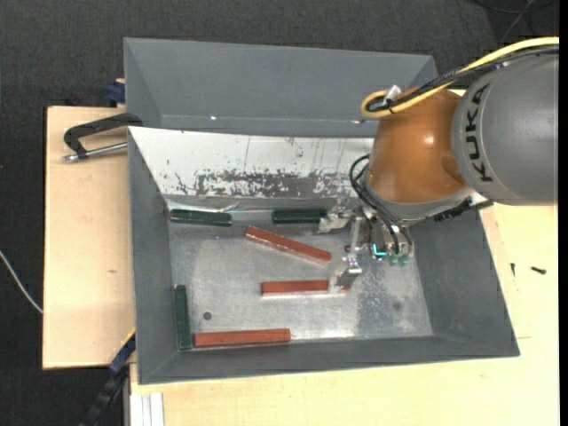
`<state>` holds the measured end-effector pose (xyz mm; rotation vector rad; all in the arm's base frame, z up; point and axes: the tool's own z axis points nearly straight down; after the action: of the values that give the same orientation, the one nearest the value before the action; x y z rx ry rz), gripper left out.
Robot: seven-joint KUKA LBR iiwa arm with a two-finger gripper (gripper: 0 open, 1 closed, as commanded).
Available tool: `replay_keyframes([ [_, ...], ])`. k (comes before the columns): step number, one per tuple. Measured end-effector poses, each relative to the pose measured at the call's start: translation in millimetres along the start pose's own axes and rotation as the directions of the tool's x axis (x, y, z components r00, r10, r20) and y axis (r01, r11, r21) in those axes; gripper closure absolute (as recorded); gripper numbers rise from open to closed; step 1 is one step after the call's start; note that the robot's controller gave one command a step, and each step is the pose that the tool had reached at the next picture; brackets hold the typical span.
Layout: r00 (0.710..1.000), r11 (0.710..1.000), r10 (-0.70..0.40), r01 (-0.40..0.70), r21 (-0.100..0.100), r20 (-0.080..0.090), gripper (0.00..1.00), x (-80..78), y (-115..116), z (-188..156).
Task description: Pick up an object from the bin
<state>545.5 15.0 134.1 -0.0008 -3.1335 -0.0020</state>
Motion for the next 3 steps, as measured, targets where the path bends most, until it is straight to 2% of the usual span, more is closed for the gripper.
replay_keyframes([
  [1,1.0,1.0,0.0,0.0,0.0,0.007,0.0,-1.3,0.0,-4.3],
  [2,0.995,0.995,0.099,-0.099,-0.003,0.008,1.0,27.6,21.6,57.4],
  [3,0.995,0.995,0.099,-0.099,-0.003,0.008,1.0,27.6,21.6,57.4],
])
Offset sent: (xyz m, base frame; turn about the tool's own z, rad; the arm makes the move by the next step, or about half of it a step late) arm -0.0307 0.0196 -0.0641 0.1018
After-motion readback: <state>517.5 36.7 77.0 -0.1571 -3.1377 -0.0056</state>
